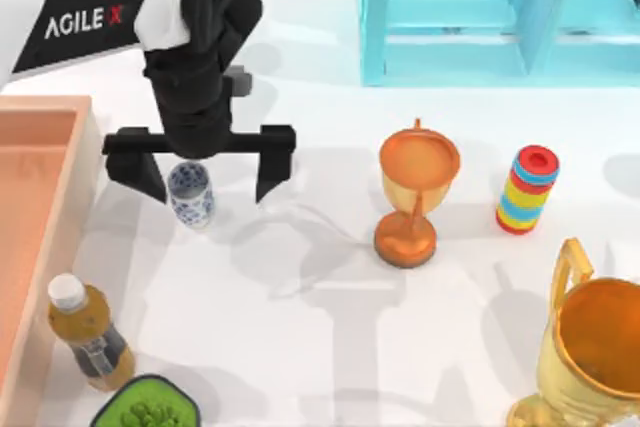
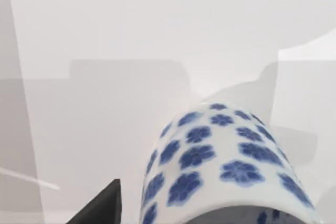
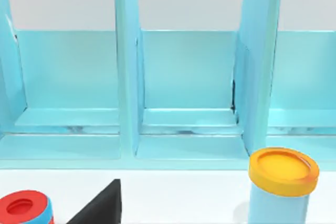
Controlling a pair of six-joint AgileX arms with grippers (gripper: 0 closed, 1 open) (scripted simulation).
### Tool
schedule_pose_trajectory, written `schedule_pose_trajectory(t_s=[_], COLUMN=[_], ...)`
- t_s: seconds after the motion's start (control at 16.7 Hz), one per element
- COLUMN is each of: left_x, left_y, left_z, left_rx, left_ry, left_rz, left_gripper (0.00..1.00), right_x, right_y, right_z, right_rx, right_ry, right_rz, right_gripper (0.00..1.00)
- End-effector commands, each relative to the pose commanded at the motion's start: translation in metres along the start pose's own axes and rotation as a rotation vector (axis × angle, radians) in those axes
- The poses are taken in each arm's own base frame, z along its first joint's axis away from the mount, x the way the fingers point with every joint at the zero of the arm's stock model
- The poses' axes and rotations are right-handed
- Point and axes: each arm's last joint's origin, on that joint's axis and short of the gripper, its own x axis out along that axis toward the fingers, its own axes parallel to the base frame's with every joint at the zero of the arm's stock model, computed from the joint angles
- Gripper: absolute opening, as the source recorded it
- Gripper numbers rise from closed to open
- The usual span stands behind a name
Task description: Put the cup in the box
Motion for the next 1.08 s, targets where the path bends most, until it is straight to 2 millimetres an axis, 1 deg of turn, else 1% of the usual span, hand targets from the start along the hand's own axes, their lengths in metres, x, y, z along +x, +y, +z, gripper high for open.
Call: schedule_pose_trajectory(t_s=[0.12,0.9,0.96,1.08], left_x=[0.0000,0.0000,0.0000,0.0000], left_y=[0.0000,0.0000,0.0000,0.0000], left_z=[0.0000,0.0000,0.0000,0.0000], left_rx=[0.000,0.000,0.000,0.000], left_ry=[0.000,0.000,0.000,0.000], left_rz=[0.000,0.000,0.000,0.000], left_gripper=[1.00,0.02,0.00,0.00], right_x=[0.0000,0.0000,0.0000,0.0000], right_y=[0.0000,0.0000,0.0000,0.0000], right_z=[0.0000,0.0000,0.0000,0.0000], right_rx=[0.000,0.000,0.000,0.000], right_ry=[0.000,0.000,0.000,0.000], right_rz=[0.000,0.000,0.000,0.000], right_gripper=[1.00,1.00,1.00,1.00])
